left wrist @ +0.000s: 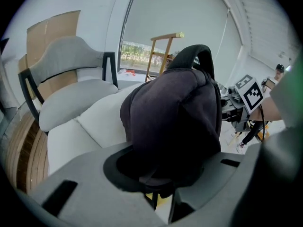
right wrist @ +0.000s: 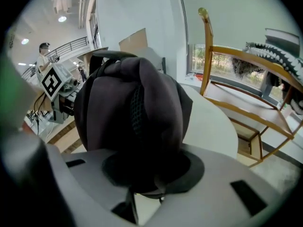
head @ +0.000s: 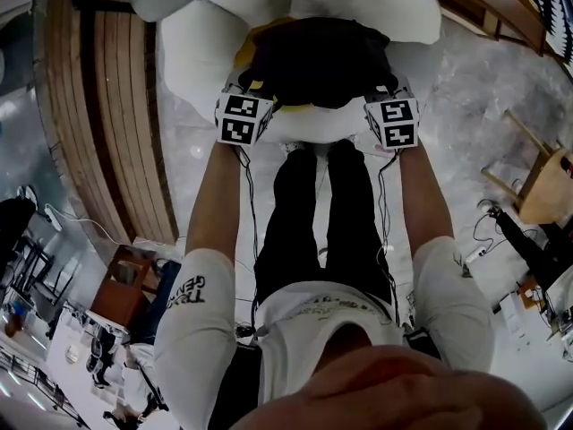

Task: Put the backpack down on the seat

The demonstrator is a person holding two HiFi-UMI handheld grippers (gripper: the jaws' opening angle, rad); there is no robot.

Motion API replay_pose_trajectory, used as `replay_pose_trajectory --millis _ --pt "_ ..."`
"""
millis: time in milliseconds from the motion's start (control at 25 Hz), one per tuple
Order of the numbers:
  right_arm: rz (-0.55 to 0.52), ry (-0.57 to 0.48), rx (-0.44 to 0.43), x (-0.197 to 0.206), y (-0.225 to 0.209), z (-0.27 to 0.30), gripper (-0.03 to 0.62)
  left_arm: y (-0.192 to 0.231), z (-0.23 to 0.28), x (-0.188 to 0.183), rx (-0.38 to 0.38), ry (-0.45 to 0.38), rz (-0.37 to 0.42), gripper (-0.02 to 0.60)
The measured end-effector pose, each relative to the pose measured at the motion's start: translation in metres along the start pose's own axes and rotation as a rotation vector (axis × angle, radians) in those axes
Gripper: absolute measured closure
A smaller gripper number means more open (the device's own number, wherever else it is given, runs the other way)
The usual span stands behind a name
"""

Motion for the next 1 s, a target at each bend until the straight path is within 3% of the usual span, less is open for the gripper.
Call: replay_pose_trajectory --millis 280,480,640,920,960,1000 --pt "0.11 -0.016 0.055 0.03 -0.025 0.017 0.451 -0.014 0.03 -0.006 0.074 -0.012 0.118 0.452" --pt "0.155 -0.06 0.052 0.043 -0.046 0.016 0.412 -0.024 0.041 -0.009 0.059 -0.024 0.129 0.42" --pt "0.189 -0.071 0.103 0.056 -0.064 0.008 0.303 -0.014 0.026 -0.015 -0.04 -0.123 0.12 0.27" --pt "0.154 -0.052 0.157 0.071 -0.057 -0.04 0.294 -0.026 -0.016 -0.012 -0.073 -0.168 0.098 0.266" --pt "0.15 -0.063 0.159 0.067 -0.051 -0.053 0.299 -0.032 -0.025 -0.016 -0.081 -0.184 0.093 0.298" --pt "0.146 -0.083 0.161 0.06 -0.044 -0.067 0.344 -0.038 -0.036 -0.02 -0.094 -0.204 0.089 0.381"
Point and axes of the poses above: the fingertips, and each gripper's own axes: z forward along the fingers, y to its left, x out of its underside, the point moved 1 cm from there along -z, backward along the fingers, and after that the axes turned 6 degrees about -z, right-handed, at the moved point
